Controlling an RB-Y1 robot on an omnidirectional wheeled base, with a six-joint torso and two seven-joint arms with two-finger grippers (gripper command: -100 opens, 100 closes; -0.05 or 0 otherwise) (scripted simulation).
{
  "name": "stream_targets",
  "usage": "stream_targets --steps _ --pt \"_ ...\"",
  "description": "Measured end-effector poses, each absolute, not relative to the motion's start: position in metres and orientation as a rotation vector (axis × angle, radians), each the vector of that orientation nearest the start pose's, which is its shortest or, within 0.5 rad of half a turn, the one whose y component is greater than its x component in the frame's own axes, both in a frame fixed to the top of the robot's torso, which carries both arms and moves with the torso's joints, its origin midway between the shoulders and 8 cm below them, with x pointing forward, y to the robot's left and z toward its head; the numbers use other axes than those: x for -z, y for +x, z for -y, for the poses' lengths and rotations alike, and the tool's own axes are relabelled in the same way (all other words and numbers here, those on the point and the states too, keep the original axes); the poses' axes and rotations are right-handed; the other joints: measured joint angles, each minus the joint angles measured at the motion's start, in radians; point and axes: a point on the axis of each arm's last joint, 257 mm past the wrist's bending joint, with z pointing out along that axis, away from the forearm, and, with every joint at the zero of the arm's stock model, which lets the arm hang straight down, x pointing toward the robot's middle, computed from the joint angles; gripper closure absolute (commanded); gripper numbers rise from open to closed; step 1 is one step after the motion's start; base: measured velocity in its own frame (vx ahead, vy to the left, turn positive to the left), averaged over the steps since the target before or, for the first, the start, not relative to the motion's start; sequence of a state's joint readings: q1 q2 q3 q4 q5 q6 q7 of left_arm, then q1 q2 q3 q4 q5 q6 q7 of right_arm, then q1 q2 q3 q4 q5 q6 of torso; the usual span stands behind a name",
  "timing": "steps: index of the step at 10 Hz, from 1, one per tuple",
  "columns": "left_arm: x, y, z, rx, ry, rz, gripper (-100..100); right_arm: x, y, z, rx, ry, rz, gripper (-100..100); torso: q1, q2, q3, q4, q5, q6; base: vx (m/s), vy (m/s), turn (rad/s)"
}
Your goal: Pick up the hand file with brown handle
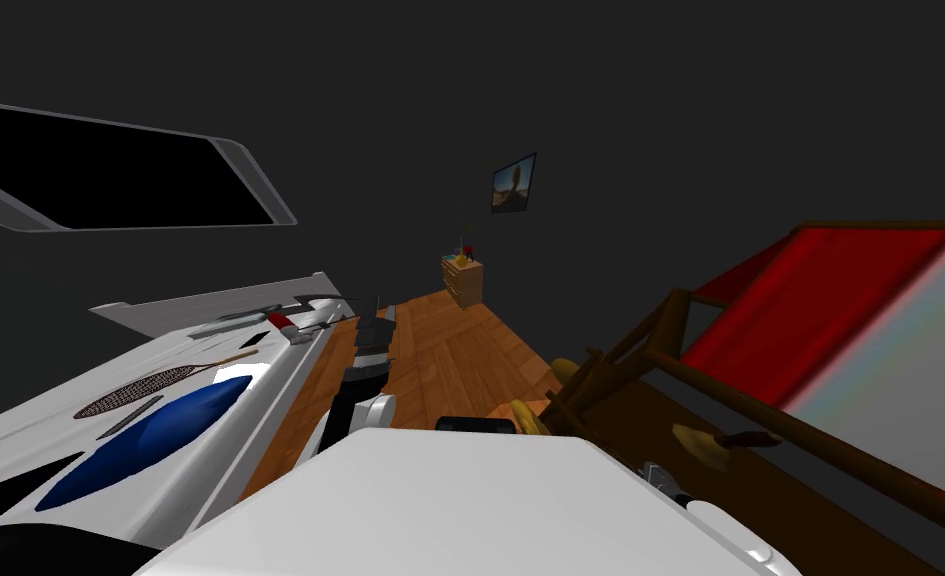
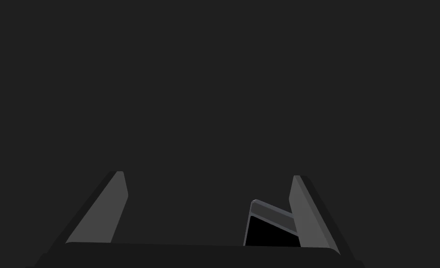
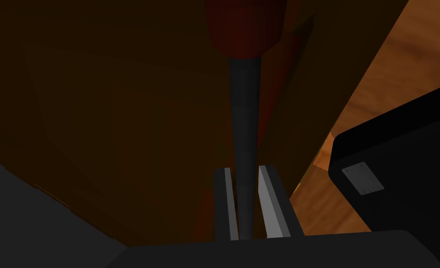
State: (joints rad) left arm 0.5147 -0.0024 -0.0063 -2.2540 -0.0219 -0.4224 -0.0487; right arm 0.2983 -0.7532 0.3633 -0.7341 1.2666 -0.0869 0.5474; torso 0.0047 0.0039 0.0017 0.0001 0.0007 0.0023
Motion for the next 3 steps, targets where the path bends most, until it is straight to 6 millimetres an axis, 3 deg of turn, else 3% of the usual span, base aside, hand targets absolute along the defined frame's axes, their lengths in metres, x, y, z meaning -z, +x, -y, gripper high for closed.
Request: stream_targets --steps 2,3 --pt "0.0077 0.3603 -0.2808 1.217 -0.721 -0.715 0 0.5672 0.1135 0.6043 0.648 -1.164 -2.617 100 0.002 0.001 0.000 0.000 0.000 0.000 -0.013 0.067 -0.023" --pt "0.0077 0.3603 -0.2809 1.217 -0.721 -0.716 0 0.5671 0.1133 0.6043 0.645 -1.170 -2.615 0 0.000 0.000 0.000 0.000 0.000 -0.001 -0.002 0.009 -0.001"
